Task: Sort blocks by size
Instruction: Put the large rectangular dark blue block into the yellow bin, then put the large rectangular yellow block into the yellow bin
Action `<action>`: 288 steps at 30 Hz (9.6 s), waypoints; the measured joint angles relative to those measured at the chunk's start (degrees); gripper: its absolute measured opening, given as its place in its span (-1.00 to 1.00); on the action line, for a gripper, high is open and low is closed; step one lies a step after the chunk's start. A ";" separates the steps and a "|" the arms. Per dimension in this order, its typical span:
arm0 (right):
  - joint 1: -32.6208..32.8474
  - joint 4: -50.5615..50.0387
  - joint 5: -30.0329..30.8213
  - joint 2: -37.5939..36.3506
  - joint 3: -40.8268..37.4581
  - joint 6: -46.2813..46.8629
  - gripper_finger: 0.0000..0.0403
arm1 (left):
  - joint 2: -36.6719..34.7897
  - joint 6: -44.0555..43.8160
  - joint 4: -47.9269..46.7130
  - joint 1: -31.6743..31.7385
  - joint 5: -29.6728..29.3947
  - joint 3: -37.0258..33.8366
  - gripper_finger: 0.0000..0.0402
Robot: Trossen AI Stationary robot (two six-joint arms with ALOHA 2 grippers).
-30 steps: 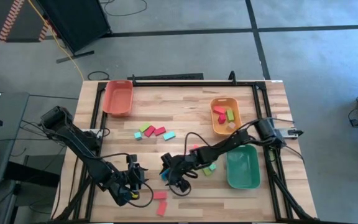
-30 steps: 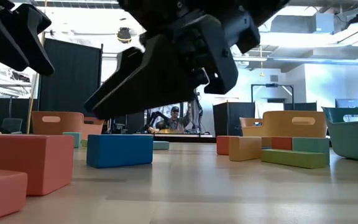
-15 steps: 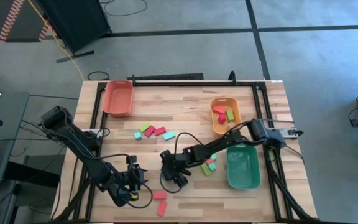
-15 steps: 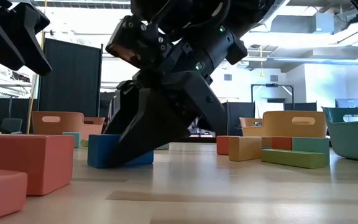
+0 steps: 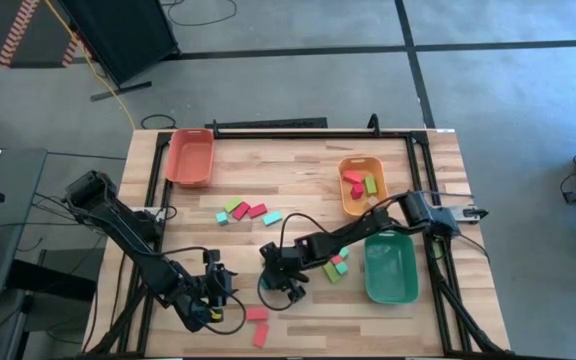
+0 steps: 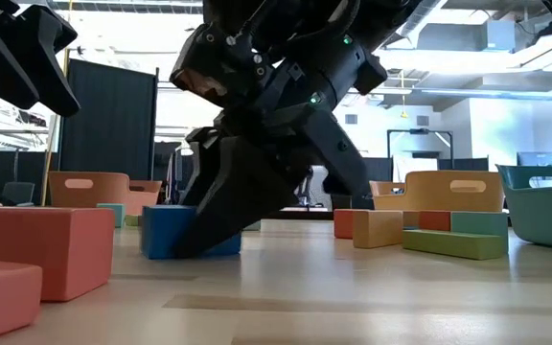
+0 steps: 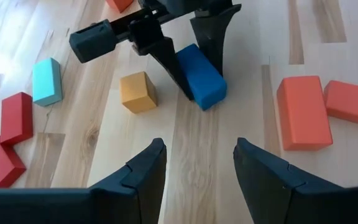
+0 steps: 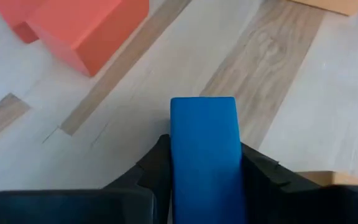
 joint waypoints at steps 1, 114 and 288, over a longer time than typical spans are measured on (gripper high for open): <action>0.02 -1.07 0.02 -0.32 0.00 0.04 -0.22 | 0.00 -0.08 0.00 0.00 0.00 0.00 -0.11; -15.87 -2.76 15.74 -51.38 -42.36 10.36 0.19 | 4.29 -31.28 -19.78 -3.10 20.28 -0.02 -0.11; 3.49 -4.47 25.72 -6.79 -8.52 42.09 0.32 | 5.64 4.52 25.23 17.24 17.55 -11.34 -0.11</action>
